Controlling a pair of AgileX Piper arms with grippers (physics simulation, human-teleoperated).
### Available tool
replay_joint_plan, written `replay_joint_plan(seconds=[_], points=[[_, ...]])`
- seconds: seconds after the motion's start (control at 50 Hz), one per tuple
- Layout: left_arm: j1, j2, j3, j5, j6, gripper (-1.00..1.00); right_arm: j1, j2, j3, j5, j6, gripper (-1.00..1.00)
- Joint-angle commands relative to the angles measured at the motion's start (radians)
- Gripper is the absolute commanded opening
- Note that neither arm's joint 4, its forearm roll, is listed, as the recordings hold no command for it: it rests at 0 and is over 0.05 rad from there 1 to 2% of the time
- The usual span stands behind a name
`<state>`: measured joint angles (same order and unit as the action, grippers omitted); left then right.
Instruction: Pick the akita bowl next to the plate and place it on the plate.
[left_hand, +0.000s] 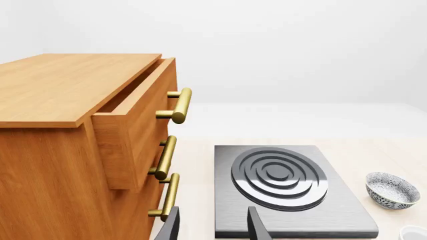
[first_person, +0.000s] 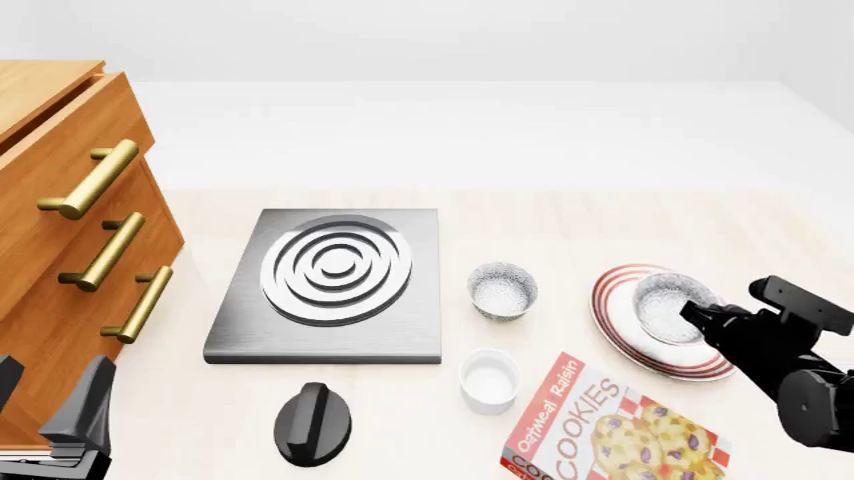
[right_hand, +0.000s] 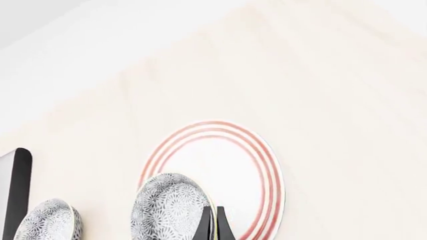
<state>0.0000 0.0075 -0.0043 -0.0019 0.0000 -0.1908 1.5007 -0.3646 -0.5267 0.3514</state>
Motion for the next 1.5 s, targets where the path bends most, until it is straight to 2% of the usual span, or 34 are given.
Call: replay_joint_plan(seconds=[0.02, 0.72, 1.36, 1.38, 1.5], points=[[0.000, 0.000, 0.000, 0.000, 0.000, 1.00, -0.003, 0.034, -0.018, -0.014, 0.002, -1.00], [0.000, 0.000, 0.000, 0.000, 0.000, 1.00, -0.039, 0.178, -0.066, -0.070, -0.008, -1.00], [0.000, 0.000, 0.000, 0.000, 0.000, 1.00, -0.045, 0.220, -0.082, -0.074, -0.010, -1.00], [0.000, 0.000, 0.000, 0.000, 0.000, 1.00, -0.045, 0.220, -0.082, -0.074, -0.011, 1.00], [0.000, 0.000, 0.000, 0.000, 0.000, 1.00, -0.045, 0.219, -0.081, -0.071, -0.009, 1.00]])
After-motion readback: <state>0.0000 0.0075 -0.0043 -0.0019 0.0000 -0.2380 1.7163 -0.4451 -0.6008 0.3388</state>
